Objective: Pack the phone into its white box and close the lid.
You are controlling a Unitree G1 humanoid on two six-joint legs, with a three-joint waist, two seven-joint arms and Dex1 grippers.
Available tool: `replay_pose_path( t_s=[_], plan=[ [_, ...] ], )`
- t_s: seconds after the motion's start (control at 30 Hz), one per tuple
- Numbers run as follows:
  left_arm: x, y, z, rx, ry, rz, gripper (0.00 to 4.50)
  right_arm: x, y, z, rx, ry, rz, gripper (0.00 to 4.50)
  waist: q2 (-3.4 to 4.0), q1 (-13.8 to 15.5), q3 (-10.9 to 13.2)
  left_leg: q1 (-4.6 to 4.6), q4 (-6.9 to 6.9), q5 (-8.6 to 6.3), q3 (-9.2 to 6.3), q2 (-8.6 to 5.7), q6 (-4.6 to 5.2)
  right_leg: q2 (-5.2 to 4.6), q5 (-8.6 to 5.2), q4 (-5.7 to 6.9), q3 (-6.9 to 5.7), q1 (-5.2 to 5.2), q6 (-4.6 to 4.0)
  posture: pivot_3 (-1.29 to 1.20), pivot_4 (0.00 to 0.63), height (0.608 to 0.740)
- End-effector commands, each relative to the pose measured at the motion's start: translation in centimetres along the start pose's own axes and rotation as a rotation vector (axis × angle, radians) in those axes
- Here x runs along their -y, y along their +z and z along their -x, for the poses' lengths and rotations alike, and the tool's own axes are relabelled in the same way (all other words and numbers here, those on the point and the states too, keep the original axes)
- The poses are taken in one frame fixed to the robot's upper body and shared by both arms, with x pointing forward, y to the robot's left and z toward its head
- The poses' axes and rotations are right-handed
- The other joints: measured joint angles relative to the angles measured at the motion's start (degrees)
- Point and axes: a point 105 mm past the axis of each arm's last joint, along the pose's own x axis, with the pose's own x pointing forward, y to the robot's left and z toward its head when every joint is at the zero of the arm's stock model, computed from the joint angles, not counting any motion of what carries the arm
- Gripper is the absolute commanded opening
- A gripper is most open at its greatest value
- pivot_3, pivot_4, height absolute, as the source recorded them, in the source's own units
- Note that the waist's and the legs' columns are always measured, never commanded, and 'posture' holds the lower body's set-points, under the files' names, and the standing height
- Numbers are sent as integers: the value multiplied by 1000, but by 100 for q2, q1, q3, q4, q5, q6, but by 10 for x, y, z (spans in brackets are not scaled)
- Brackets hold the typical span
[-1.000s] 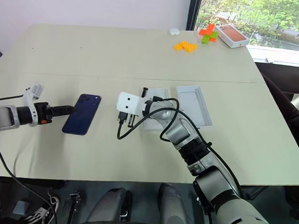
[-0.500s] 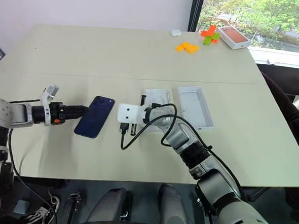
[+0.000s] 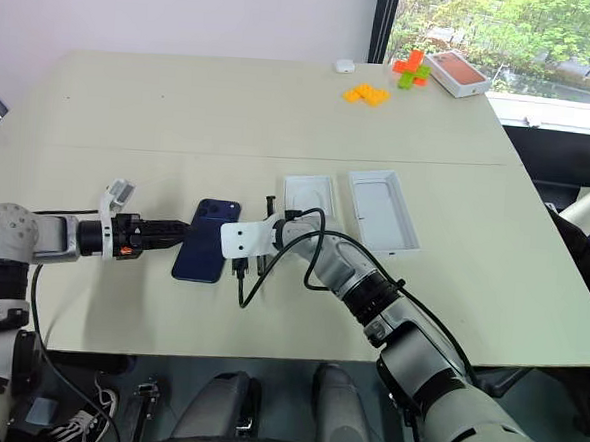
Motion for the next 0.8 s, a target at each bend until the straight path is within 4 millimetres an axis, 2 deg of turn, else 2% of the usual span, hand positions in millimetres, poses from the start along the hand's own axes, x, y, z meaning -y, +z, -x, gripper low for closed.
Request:
replay_pose_path(
  t_s=[0.03,0.17,0.23,0.37,0.7,0.8],
  plan=[
    [10,-22,-22,-88,-90,79,3394,-5,10,-6,30,26,-15,86,2,14,-4,4,0,0,-1,-1,0,-1,0,-1,0,5,0,0,150,740],
    [25,-10,-18,-31,-195,106,3394,-4,6,-3,20,22,-18,86,0,-7,-4,4,-1,0,-2,-2,0,-2,0,-2,0,5,0,0,150,740],
    [17,-13,-20,-48,-115,72,3394,-2,4,-1,17,16,-17,86,-4,-26,-2,-1,-2,0,-2,0,-1,0,0,-2,-1,-1,0,0,150,740],
    [11,-13,-17,-33,-90,72,3394,2,5,1,20,0,-30,86,-3,-49,-2,-4,-3,1,-4,1,-4,1,0,-1,-1,-6,0,0,150,740],
    [1,-13,-5,26,-111,127,3394,3,0,3,7,-1,-31,86,-3,-143,-2,-4,-8,4,-13,2,-10,0,0,-1,-5,-6,-1,0,150,740],
    [-5,-13,3,45,-105,145,2575,3,1,3,9,-1,-29,0,-3,-162,-2,-4,-12,4,-13,3,-11,1,0,-1,-5,-10,-1,0,150,740]
  ],
)
